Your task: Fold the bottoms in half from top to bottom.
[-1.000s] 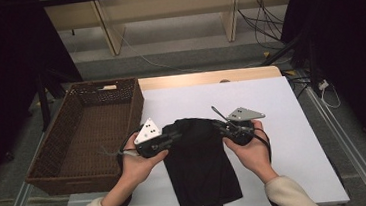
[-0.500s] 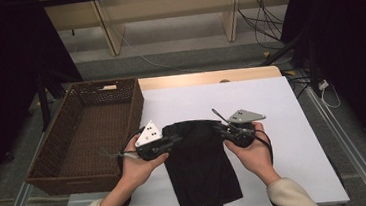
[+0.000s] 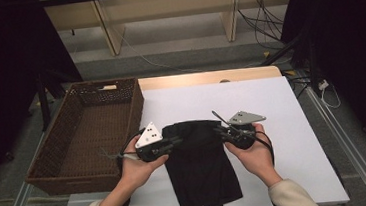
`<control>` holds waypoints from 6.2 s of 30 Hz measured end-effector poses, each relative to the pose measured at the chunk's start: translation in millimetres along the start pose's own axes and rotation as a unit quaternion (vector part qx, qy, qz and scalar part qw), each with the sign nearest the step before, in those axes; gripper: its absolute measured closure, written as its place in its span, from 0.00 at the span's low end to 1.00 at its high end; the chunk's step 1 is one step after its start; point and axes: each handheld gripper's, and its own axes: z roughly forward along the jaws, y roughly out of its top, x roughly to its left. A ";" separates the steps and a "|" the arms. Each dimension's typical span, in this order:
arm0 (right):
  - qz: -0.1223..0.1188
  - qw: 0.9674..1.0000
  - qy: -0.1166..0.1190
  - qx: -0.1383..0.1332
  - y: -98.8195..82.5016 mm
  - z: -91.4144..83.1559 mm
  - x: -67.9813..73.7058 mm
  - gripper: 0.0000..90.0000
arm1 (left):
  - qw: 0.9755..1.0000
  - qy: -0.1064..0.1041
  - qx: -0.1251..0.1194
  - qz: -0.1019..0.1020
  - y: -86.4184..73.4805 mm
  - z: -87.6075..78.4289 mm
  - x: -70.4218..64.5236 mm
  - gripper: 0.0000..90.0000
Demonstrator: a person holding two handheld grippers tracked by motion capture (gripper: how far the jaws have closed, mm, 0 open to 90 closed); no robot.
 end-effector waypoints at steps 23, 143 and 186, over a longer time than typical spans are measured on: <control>-0.012 0.999 0.019 0.035 -7.4 -1.8 4.0 0.94 | 1.000 -0.017 0.022 0.006 -6.2 -0.7 -2.9 0.94; 0.019 0.967 0.041 0.252 -73.3 -44.3 28.8 1.00 | 0.963 -0.085 0.249 -0.055 -64.2 2.5 -55.3 1.00; 0.060 0.963 0.058 0.257 -75.0 -53.1 35.8 0.86 | 0.972 -0.128 0.195 -0.012 -55.8 -3.3 -63.0 0.92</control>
